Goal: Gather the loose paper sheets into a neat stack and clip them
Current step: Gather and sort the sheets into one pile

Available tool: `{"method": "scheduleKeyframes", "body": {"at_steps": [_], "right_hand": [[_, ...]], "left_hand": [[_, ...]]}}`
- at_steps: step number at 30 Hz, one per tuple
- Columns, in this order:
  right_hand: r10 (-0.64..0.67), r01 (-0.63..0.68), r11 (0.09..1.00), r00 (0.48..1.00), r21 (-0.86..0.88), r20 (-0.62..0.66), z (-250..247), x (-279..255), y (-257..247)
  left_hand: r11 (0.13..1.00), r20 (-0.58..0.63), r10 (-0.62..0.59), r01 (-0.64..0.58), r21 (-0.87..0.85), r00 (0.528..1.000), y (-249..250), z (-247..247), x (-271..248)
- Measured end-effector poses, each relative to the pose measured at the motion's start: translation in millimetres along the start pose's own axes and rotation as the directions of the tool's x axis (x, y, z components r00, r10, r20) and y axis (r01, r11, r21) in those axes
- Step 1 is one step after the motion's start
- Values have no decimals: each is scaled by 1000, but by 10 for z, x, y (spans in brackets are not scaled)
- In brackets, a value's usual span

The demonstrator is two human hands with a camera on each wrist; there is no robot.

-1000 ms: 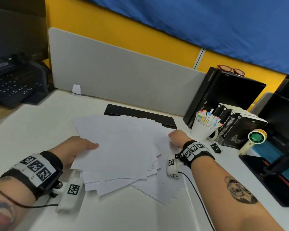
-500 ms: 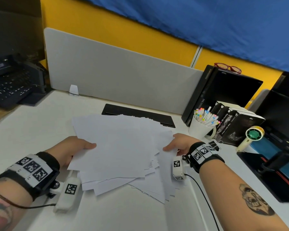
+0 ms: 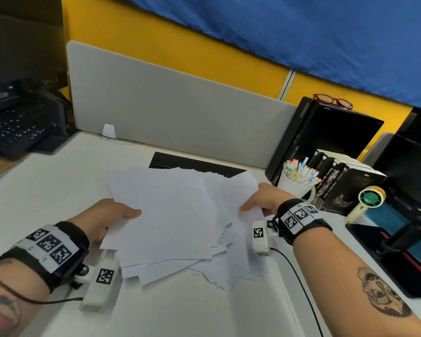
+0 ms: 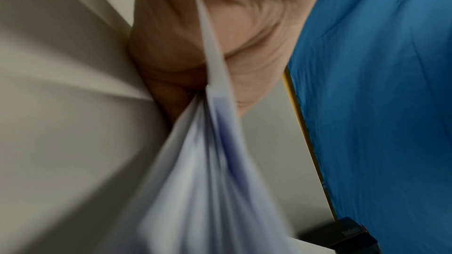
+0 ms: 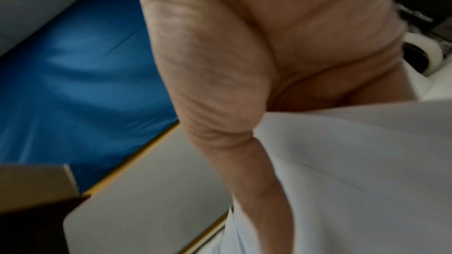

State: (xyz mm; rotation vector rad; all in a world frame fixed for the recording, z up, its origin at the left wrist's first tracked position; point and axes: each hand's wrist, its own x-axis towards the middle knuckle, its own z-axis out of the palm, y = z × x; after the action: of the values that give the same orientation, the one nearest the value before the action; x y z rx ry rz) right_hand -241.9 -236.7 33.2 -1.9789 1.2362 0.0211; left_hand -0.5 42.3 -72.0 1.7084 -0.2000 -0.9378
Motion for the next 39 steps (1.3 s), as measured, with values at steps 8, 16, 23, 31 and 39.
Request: {"method": "scheduleKeyframes", "body": {"at_steps": [8,16,23,31,39], "right_hand": [[27,-14,997,988,82,-155,236,-1,149],[-193,226,974,818,-6,-542,-258,-63,28],[-256,471,871,673,136,-694,-320,-104,-86],[-242,336,940,783,62,-574,-28,66,-116],[-200,275,961,706,3,-679,-122,120,53]], "left_hand": [[999,18,35,-35,-25,999,22,39,-133],[996,-54,41,-46,-80,998,27,25,-85],[998,-80,28,-32,-56,996,30,43,-85],[997,-59,30,-34,-71,998,26,52,-126],[995,-37,40,-43,-91,999,40,53,-182]]}}
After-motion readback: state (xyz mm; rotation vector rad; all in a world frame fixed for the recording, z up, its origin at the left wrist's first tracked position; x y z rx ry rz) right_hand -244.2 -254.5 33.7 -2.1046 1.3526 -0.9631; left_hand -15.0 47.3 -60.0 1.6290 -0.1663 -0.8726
